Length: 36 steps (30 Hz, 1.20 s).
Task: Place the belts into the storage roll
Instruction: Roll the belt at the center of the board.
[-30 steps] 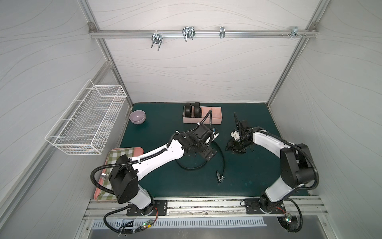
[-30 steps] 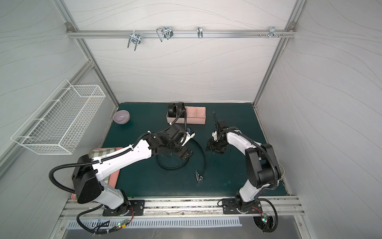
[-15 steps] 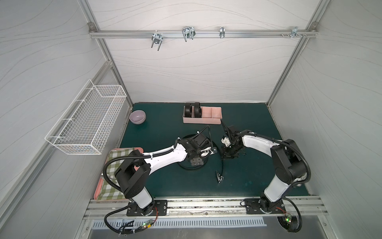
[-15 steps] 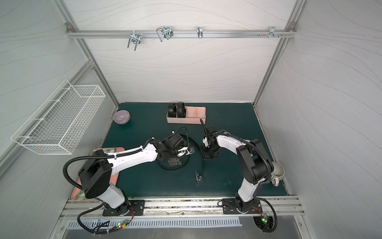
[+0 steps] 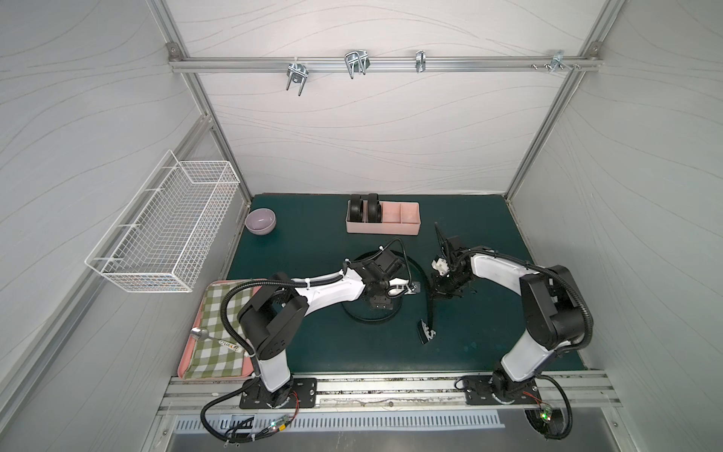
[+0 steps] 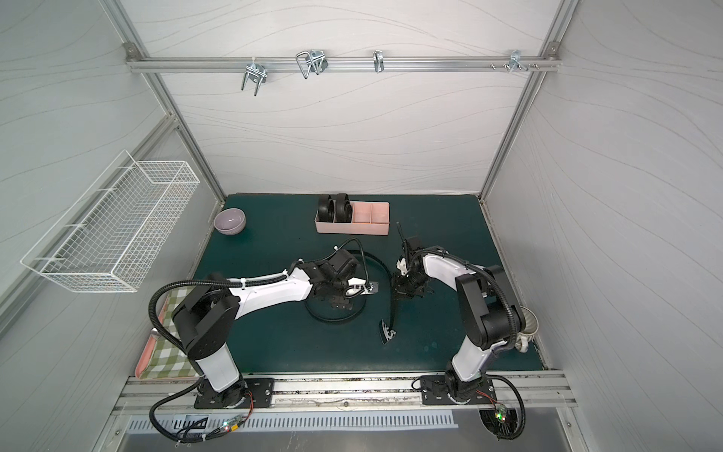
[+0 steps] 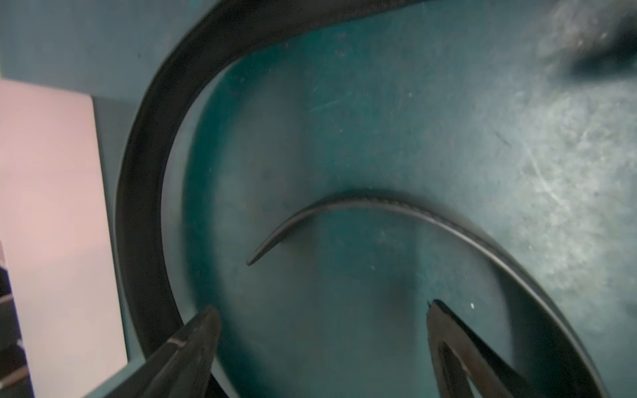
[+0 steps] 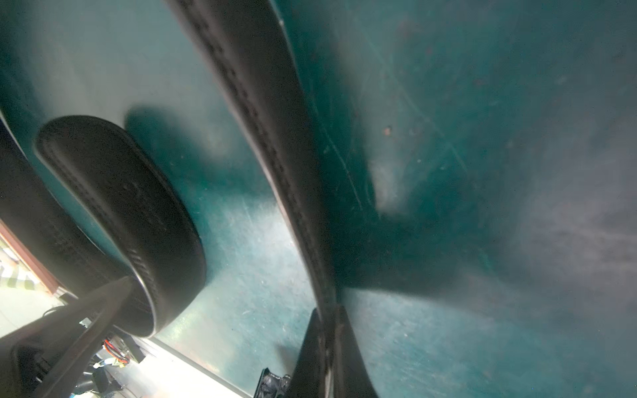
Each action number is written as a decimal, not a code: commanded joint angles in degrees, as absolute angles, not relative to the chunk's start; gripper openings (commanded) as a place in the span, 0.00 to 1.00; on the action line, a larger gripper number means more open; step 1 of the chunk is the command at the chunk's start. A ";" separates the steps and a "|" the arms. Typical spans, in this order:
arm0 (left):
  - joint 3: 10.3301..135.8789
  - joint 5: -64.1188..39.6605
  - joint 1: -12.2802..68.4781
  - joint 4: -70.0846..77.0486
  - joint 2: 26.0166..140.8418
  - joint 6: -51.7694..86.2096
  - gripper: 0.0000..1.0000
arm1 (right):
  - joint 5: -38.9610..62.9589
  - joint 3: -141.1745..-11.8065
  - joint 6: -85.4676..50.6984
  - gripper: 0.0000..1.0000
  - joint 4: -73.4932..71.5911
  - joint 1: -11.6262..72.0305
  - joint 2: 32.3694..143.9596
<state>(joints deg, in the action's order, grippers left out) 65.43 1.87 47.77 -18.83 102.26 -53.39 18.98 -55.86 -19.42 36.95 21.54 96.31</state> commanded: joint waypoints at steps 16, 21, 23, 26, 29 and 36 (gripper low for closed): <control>74.39 -10.70 47.46 -21.14 112.56 -56.87 0.41 | 24.27 -55.20 -17.33 0.05 36.69 18.48 96.72; 74.19 -9.58 47.20 -21.91 112.83 -55.84 0.03 | 24.66 -55.11 -17.44 0.05 36.78 18.05 96.61; 73.52 -8.23 46.71 -22.02 112.43 -54.61 0.00 | 24.52 -55.35 -17.51 0.05 37.08 17.64 96.32; 71.47 -6.11 45.39 -22.05 110.87 -51.45 0.00 | 23.91 -56.19 -17.34 0.05 38.03 16.76 95.72; 69.04 -3.79 43.89 -21.38 108.48 -45.30 0.00 | 21.94 -57.68 -17.24 0.05 39.53 16.11 95.00; 70.69 10.77 41.33 -27.32 107.82 -24.29 0.00 | 14.64 -62.72 -16.32 0.05 44.84 15.68 94.17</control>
<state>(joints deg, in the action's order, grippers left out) 69.67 3.20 42.19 -22.11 108.55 -34.87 17.61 -60.60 -17.65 40.40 16.10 96.31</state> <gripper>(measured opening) 0.047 0.062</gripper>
